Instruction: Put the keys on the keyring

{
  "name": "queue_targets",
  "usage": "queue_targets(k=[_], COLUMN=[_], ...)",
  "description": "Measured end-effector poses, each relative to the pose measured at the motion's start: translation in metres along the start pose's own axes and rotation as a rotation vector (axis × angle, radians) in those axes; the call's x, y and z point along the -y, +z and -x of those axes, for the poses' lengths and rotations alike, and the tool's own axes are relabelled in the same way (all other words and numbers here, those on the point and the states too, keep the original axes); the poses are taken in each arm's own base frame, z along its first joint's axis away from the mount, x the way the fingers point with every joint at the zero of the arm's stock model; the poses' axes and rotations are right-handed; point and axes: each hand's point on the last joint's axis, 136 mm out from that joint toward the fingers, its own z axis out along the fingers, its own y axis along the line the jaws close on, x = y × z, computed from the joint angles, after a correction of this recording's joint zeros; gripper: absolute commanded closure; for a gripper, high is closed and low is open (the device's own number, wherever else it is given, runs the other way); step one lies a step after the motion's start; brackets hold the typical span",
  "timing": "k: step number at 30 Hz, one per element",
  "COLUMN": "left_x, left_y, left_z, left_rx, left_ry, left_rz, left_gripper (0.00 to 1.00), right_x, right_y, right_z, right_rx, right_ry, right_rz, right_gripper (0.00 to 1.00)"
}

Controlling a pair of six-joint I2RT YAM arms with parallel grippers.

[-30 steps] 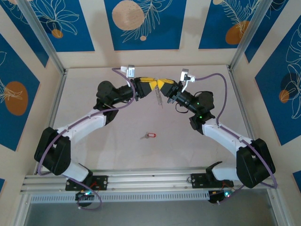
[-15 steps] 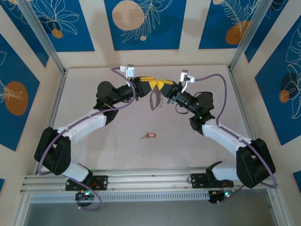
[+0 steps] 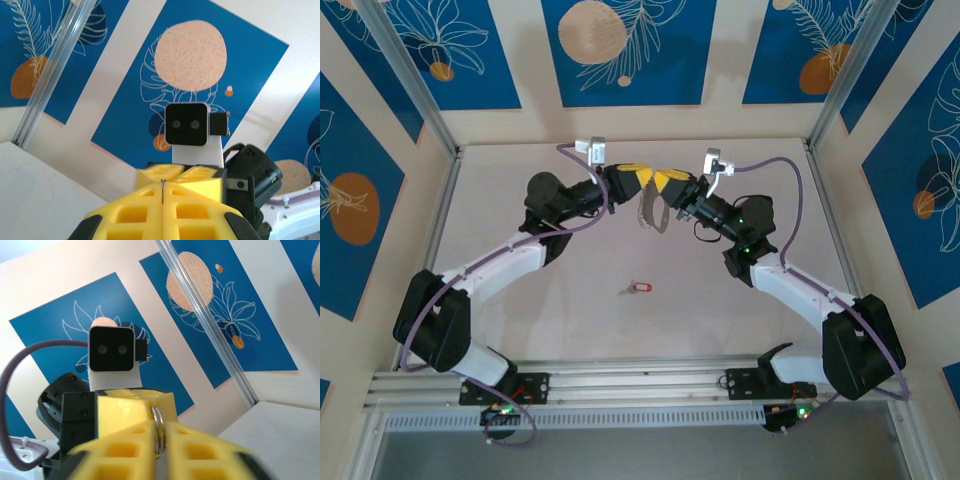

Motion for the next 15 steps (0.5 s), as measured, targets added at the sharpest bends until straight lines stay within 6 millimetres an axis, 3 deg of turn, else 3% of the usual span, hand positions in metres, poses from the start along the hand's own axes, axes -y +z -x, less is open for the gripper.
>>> queue_targets(k=[3,10,15], left_x=[-0.002,0.009,0.024], left_y=[0.001,0.004,0.007], left_z=[-0.006,-0.009,-0.006], left_rx=[-0.046,-0.182,-0.292], left_ry=[0.021,0.123,0.216], left_rz=[0.01,0.01,-0.025], left_gripper=[1.0,1.0,1.0], right_x=[0.012,0.022,0.018], right_y=[-0.008,-0.047,-0.06], right_z=[0.006,0.044,0.039], right_rx=[-0.004,0.02,-0.07], right_ry=[0.003,-0.036,-0.057], right_rz=[-0.053,-0.16,-0.147], right_gripper=[0.48,0.45,0.45])
